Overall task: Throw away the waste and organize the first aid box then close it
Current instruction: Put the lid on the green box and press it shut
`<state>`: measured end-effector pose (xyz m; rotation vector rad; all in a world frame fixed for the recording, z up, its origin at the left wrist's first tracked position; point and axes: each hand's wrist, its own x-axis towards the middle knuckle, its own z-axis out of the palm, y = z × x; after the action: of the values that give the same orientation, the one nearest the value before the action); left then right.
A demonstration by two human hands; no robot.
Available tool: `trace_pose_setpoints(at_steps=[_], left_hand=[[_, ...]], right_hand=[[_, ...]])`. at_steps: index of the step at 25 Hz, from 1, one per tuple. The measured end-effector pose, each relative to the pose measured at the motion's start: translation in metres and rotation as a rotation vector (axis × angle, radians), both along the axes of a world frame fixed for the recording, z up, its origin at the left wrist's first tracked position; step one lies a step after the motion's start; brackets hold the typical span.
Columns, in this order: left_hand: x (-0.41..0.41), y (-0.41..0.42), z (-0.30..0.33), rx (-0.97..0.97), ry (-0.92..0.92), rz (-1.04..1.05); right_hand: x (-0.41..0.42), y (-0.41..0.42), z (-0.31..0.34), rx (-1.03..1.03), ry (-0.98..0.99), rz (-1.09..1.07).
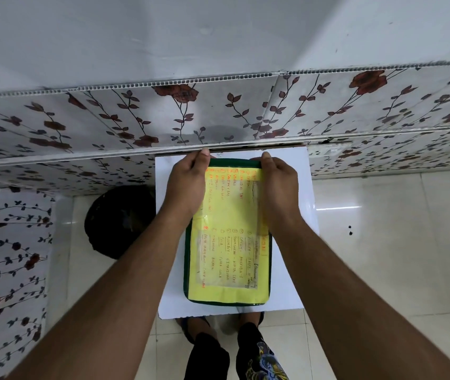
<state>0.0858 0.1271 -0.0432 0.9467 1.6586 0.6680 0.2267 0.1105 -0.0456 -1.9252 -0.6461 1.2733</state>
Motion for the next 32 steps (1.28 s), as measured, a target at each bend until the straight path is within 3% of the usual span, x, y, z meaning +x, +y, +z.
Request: trace_pose_setpoints(at_steps=[12,25,32], left_hand=[[0.006,0.004,-0.007,0.039,0.006,0.115],[-0.002,-0.01,-0.006,0.139,0.062,0.112],[-0.008,-0.075,0.005,-0.015,-0.021,0.009]], right_hand=[[-0.003,0.005,0.0,0.006,-0.1,-0.074],[0.017,-0.017,0.004,0.088,-0.044,0.084],[0.007,-0.079,-0.005,0.051,0.009,0.091]])
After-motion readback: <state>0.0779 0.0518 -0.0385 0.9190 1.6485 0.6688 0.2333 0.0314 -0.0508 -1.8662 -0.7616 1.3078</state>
